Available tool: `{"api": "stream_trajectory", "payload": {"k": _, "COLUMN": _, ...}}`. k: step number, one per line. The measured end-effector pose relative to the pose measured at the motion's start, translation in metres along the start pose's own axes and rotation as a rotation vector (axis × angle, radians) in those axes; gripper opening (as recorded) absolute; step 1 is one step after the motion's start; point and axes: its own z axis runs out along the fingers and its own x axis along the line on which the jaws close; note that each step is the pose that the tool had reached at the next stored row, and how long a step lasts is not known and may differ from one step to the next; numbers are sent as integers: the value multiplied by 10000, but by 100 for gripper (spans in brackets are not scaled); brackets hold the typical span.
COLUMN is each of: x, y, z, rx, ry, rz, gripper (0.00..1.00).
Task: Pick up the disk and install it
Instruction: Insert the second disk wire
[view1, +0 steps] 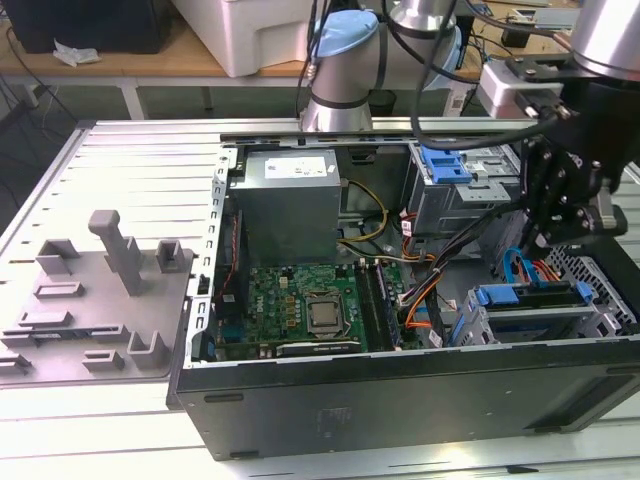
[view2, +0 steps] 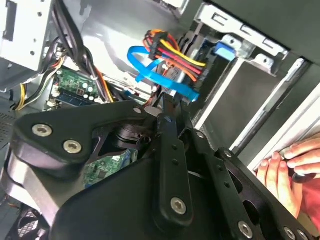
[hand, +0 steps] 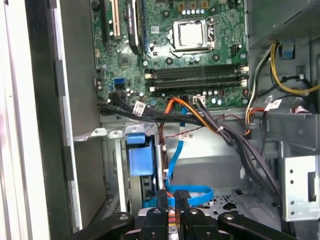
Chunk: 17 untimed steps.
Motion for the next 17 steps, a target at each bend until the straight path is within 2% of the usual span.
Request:
{"api": "stream_trajectory", "payload": {"k": 2, "x": -21, "y": 53, "z": -3, "rx": 4, "ry": 30, "rz": -1, "gripper": 19}}
{"api": "stream_trajectory", "payload": {"k": 3, "x": -30, "y": 79, "z": -5, "rx": 7, "ry": 45, "rz": -2, "gripper": 13}}
{"api": "stream_trajectory", "payload": {"k": 4, "x": -38, "y": 105, "z": -6, "rx": 9, "ry": 61, "rz": -4, "gripper": 11}}
{"api": "stream_trajectory", "payload": {"k": 9, "x": -63, "y": 246, "z": -14, "rx": 20, "ry": 142, "rz": -6, "gripper": 11}}
{"api": "stream_trajectory", "payload": {"k": 13, "x": -58, "y": 402, "z": -20, "rx": 49, "ry": 197, "rz": -7, "gripper": 11}}
{"api": "stream_trajectory", "payload": {"k": 17, "x": -58, "y": 409, "z": -21, "rx": 51, "ry": 205, "rz": -17, "gripper": 11}}
